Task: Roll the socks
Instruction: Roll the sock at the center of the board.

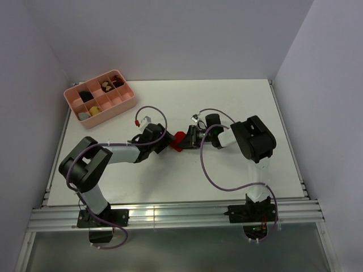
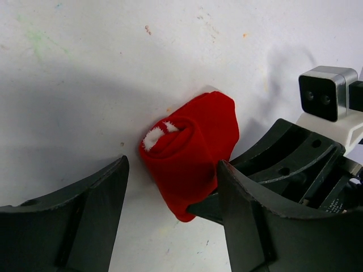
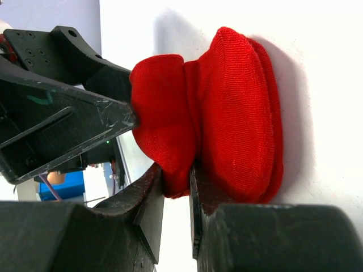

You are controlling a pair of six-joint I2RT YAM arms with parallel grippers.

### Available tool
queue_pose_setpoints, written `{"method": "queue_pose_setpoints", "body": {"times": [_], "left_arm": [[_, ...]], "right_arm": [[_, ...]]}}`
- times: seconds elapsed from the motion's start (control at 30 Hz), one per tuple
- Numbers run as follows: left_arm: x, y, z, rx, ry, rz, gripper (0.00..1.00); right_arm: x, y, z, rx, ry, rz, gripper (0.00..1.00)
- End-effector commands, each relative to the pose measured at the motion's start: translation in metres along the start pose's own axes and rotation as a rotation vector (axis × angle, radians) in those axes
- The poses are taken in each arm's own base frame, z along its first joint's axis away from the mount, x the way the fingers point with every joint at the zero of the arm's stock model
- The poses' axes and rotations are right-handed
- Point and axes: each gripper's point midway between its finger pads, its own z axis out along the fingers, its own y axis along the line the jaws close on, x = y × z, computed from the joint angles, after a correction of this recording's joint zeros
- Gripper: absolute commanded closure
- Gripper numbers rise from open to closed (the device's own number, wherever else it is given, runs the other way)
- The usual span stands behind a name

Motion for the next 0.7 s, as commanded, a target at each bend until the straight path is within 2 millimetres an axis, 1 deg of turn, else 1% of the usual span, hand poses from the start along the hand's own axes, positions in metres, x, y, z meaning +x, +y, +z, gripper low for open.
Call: {"method": "queue_pose_setpoints", "body": {"times": [0.0,0.07,0.1,0.13,0.17,0.2,0.27,0.3,0.37,0.4,0.43,0.47,0.5,0.53,0.57,0.6,0.63,0.67], "left_arm": [[0.003,-0.001,0.007,-0.004,0.014,-0.008,0.34],[0.006,0.003,0.009,-0.016,0.025,-0.012,0.38],[0.009,0.008,0.011,-0.029,0.034,-0.010,0.42],[0.010,0.009,0.012,-0.032,0.039,-0.012,0.45],[0.013,0.014,0.014,-0.047,0.046,-0.011,0.51],[0.014,0.015,0.014,-0.052,0.050,-0.011,0.54],[0.016,0.018,0.015,-0.059,0.056,-0.008,0.62],[0.015,0.018,0.015,-0.059,0.057,-0.007,0.69],[0.015,0.018,0.014,-0.061,0.052,0.001,0.76],[0.013,0.016,0.012,-0.056,0.047,0.005,0.82],[0.013,0.016,0.011,-0.061,0.048,0.019,0.85],[0.009,0.013,0.009,-0.059,0.037,0.025,0.91],[0.009,0.014,0.008,-0.069,0.038,0.042,0.94],[0.008,0.013,0.007,-0.073,0.033,0.052,0.96],[0.006,0.013,0.006,-0.079,0.027,0.062,0.99],[0.004,0.008,0.005,-0.075,0.024,0.071,0.99],[0.005,0.011,0.003,-0.092,0.026,0.087,0.99],[0.004,0.011,0.003,-0.098,0.024,0.097,1.00]], "right_arm": [[0.015,-0.028,0.000,0.084,0.027,0.092,1.00],[0.016,-0.029,-0.001,0.095,0.025,0.082,0.99],[0.015,-0.030,-0.001,0.104,0.019,0.078,0.99],[0.014,-0.030,-0.001,0.103,0.007,0.065,0.99],[0.015,-0.029,-0.003,0.105,0.002,0.065,0.99],[0.013,-0.029,-0.003,0.107,-0.004,0.059,0.99],[0.015,-0.031,-0.004,0.120,-0.010,0.051,0.95],[0.013,-0.028,-0.006,0.123,-0.018,0.037,0.91],[0.012,-0.029,-0.009,0.143,-0.031,0.013,0.87],[0.008,-0.022,-0.011,0.143,-0.044,-0.014,0.80],[0.009,-0.024,-0.013,0.168,-0.049,-0.033,0.76],[0.003,-0.013,-0.016,0.168,-0.067,-0.070,0.73],[0.005,-0.013,-0.019,0.190,-0.067,-0.076,0.67],[0.001,-0.009,-0.022,0.206,-0.079,-0.124,0.64],[-0.003,-0.010,-0.024,0.244,-0.103,-0.148,0.61],[-0.007,0.001,-0.028,0.261,-0.119,-0.186,0.57],[-0.008,0.003,-0.031,0.283,-0.126,-0.235,0.55],[-0.014,0.001,-0.034,0.338,-0.158,-0.264,0.53]]}}
